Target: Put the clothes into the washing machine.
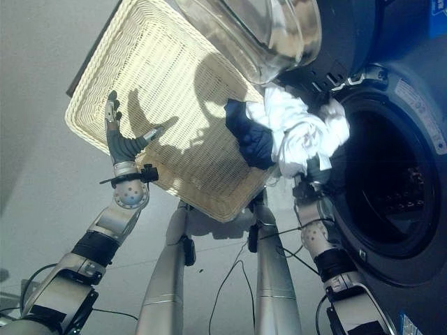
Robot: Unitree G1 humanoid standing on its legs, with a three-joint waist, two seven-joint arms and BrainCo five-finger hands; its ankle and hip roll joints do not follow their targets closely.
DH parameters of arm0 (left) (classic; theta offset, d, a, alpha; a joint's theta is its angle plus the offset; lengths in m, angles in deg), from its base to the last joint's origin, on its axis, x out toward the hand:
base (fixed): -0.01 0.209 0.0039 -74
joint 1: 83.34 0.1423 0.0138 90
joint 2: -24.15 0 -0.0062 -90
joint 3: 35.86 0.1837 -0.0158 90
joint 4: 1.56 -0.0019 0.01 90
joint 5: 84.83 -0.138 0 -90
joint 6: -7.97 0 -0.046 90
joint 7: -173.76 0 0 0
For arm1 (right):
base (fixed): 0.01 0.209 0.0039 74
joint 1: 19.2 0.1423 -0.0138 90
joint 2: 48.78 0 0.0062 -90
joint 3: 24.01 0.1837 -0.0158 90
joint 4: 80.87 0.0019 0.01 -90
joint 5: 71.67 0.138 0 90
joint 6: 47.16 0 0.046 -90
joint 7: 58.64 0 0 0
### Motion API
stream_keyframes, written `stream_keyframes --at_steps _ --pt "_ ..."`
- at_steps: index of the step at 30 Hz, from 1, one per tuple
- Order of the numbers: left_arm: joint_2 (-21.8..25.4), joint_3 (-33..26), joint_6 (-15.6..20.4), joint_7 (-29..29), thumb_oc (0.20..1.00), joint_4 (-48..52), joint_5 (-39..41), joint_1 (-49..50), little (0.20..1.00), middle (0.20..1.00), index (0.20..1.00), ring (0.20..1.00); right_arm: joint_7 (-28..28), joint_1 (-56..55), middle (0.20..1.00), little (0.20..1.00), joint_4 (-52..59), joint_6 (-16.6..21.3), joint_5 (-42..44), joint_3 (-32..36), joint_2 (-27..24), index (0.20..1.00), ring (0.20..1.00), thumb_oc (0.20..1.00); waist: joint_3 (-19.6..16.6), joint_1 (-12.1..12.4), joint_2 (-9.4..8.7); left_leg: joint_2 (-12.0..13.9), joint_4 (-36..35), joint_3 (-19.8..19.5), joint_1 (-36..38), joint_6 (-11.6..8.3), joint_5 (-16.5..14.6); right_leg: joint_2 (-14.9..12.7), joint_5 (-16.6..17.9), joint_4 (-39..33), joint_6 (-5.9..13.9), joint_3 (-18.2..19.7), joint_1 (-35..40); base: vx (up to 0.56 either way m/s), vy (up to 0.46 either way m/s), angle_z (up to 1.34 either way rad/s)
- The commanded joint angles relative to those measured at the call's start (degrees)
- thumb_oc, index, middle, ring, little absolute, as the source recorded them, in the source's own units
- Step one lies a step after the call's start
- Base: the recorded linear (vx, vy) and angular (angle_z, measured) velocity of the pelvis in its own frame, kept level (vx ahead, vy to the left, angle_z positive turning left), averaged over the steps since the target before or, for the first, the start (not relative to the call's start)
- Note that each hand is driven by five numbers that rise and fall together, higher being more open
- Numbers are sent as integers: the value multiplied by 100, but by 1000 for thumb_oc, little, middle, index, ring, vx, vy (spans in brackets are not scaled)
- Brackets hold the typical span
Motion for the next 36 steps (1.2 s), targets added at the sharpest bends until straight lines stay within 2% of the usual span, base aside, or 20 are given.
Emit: stream_keyframes --at_steps 1,5,8,10,12,15,16,18,19,20,21,24,25,27,29,30,32,33,34,36 --pt "106 38 349 240 1000 -29 85 -381 1000 1000 1000 1000 228 9 200 200 237 277 674 117 -320 200 200 200 21 -109 48 -192 696 238 -120 -178 -550 250 1319 -1488 606 -168 429 8 15 -14" --pt "131 152 343 203 1000 -435 193 -588 1000 1000 1000 1000 287 117 200 200 -363 339 1352 235 -328 200 200 200 21 -120 58 -189 730 257 -136 -176 -572 256 1301 -1473 597 -152 410 7 10 -7" --pt "167 261 290 183 1000 -706 329 -779 1000 1000 1000 1000 57 247 200 200 -792 347 1613 425 -312 200 200 200 21 -126 66 -192 750 253 -153 -171 -592 265 1281 -1463 589 -125 397 12 12 -5" --pt "169 310 285 154 1000 -837 369 -838 1000 1000 1000 1000 -155 337 200 200 -1096 488 1809 579 -348 200 200 200 21 -119 79 -192 775 252 -164 -171 -610 268 1269 -1453 580 -118 386 6 5 -2" --pt "193 417 316 119 1000 -1004 448 -887 1000 1000 1000 1000 -553 514 200 200 -1491 744 2141 868 -538 200 200 200 21 -103 86 -178 817 248 -168 -180 -643 262 1242 -1431 583 -126 399 0 0 0" --pt "261 574 316 39 1000 -1169 453 -925 1000 1000 1000 1000 -1173 837 200 200 -1973 1234 2490 1280 -1085 200 200 200 21 -82 51 -170 892 188 -175 -177 -722 250 1231 -1408 608 -164 435 20 -55 1" --pt "269 590 318 33 1000 -1174 454 -924 1000 1000 1000 1000 -1222 865 200 200 -2003 1259 2507 1309 -1146 200 200 200 21 -77 52 -168 898 179 -177 -175 -731 251 1231 -1409 610 -172 440 14 -91 1" --pt "360 741 298 60 1000 -1117 451 -871 1000 1000 1000 1000 -2137 1139 200 200 -2011 1878 2052 1395 -1655 200 200 200 21 -54 2 -184 907 109 -184 -160 -778 251 1259 -1446 630 -216 473 -7 -83 1" --pt "367 730 293 63 1000 -1111 450 -910 1000 1000 1000 1000 -2205 1186 200 200 -1989 1884 1994 1402 -1662 200 200 200 21 -62 5 -191 895 115 -255 -153 -717 244 1318 -1464 621 -216 406 -8 -67 2" --pt "439 794 274 41 1000 -1083 490 -865 1000 1000 1000 1000 -2793 1371 200 200 -1991 2113 1585 1391 -1993 200 200 200 21 -46 -27 -198 909 59 -193 -148 -800 253 1283 -1469 644 -237 479 -22 -58 2" --pt "496 816 276 17 1000 -1084 519 -909 1000 1000 1000 1000 -3207 1569 200 200 -2021 2111 1150 1388 -2248 200 200 200 21 -53 -55 -206 895 39 -256 -141 -749 244 1353 -1498 649 -250 428 -10 -58 1" --pt "517 831 269 -3 1000 -1083 534 -888 1000 1000 1000 1000 -3369 1599 200 200 -2062 2065 896 1346 -2364 200 200 200 21 -48 -68 -199 904 19 -203 -147 -803 251 1311 -1489 663 -258 484 -3 -20 1" --pt "694 887 246 -158 1000 -1110 669 -968 1000 1000 1000 1000 -3976 1869 200 200 -2117 1614 -310 1007 -2893 200 200 200 21 -46 -132 -213 912 -44 -187 -134 -816 241 1341 -1523 678 -288 516 0 0 0" --pt "774 875 243 -243 1000 -1126 716 -988 1000 1000 1000 1000 -4015 1947 200 200 -2167 1466 -407 874 -3061 200 200 200 21 -50 -153 -210 930 -66 -180 -137 -834 243 1330 -1530 678 -296 534 0 0 0" --pt "879 864 289 -377 1000 -1238 760 -1058 1000 1000 1000 1000 -4027 2040 200 200 -2475 1145 -461 735 -3287 200 200 200 21 -52 -203 -198 913 -91 -145 -124 -839 251 1308 -1534 670 -331 583 1 -29 -4" --pt "886 862 311 -408 1000 -1277 751 -1081 1000 1000 1000 1000 -3891 2016 476 476 -2613 1014 -332 698 -3301 476 476 476 21 -54 -221 -208 919 -107 -155 -113 -833 250 1318 -1531 665 -336 574 2 -40 -2" --pt "902 884 323 -441 1000 -1307 747 -1123 1000 1000 1000 1000 -3828 2020 573 573 -2742 859 -274 646 -3307 573 573 573 21 -42 -233 -215 917 -128 -154 -99 -837 243 1317 -1538 656 -352 580 10 -42 1" --pt "923 915 292 -468 1000 -1290 757 -1174 1000 1000 1000 1000 -3746 2026 705 705 -2873 605 -138 589 -3307 705 705 705 21 -30 -227 -216 905 -134 -152 -95 -842 236 1307 -1540 657 -368 582 24 -48 3" --pt "926 937 272 -483 1000 -1287 752 -1206 1000 1000 1000 1000 -3678 2028 1000 1000 -2960 444 -77 558 -3285 1000 1000 1000 21 -23 -220 -220 904 -140 -159 -89 -841 231 1313 -1536 656 -374 572 14 -53 3" --pt "908 952 260 -492 1000 -1286 716 -1225 1000 1000 1000 1000 -3500 1999 1000 1000 -3062 -50 -137 517 -3214 1000 1000 1000 21 -14 -210 -218 916 -142 -167 -87 -854 220 1313 -1524 663 -394 566 10 -39 3"
